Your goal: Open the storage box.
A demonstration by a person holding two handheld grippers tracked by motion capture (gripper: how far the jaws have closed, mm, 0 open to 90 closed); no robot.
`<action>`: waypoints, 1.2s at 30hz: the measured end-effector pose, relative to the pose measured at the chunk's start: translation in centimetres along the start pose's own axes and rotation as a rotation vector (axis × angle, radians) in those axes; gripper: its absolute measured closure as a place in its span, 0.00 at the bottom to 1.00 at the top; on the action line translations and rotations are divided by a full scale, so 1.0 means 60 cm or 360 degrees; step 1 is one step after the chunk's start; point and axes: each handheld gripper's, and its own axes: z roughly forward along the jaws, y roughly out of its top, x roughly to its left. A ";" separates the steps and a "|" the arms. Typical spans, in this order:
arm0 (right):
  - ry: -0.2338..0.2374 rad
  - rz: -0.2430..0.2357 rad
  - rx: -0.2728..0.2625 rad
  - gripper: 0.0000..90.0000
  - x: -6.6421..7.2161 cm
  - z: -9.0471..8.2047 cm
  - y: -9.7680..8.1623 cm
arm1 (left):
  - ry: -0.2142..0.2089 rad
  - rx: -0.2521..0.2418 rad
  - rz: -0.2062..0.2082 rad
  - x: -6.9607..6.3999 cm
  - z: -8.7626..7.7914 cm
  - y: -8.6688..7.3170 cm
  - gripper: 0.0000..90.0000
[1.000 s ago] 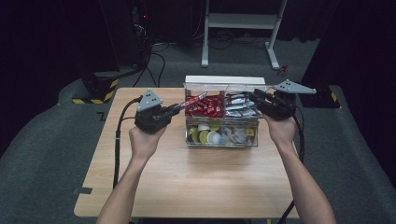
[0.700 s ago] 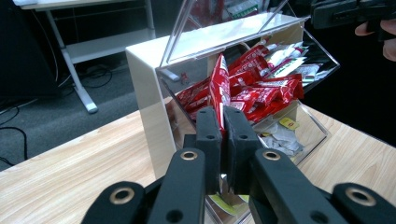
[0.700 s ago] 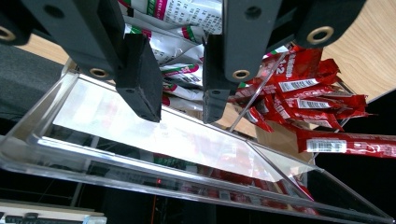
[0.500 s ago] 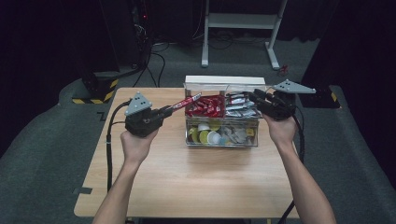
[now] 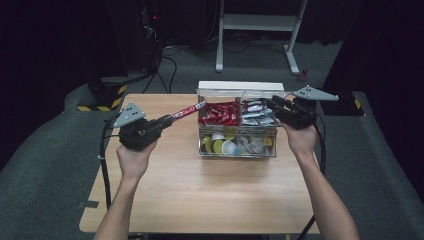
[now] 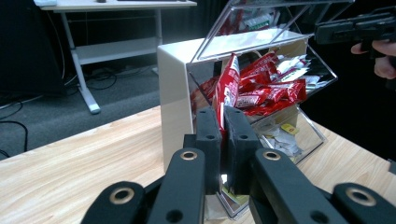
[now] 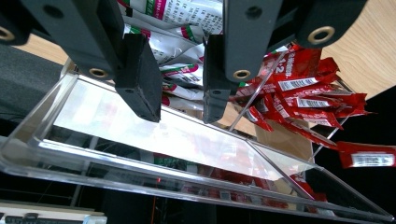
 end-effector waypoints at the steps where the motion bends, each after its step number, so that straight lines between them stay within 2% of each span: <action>1: 0.0000 0.0001 0.0001 0.75 0.000 0.000 0.000 | 0.0003 -0.0002 -0.0003 0.002 -0.003 -0.002 0.95; 18: -0.0002 0.0003 0.0006 0.75 0.000 0.000 0.000 | 0.0098 -0.0012 -0.0069 0.028 -0.036 -0.035 0.96; 21: -0.0003 0.0001 0.0007 0.75 0.000 0.000 0.000 | 0.0143 0.0014 -0.0063 0.033 -0.037 -0.044 0.96; 28: -0.0002 0.0004 0.0007 0.75 0.000 0.000 0.000 | 0.0192 0.0025 -0.0093 0.044 -0.037 -0.061 0.96; 36: -0.0006 0.0001 0.0010 0.75 0.001 0.000 0.000 | 0.0249 0.0082 -0.0120 0.057 -0.024 -0.090 0.96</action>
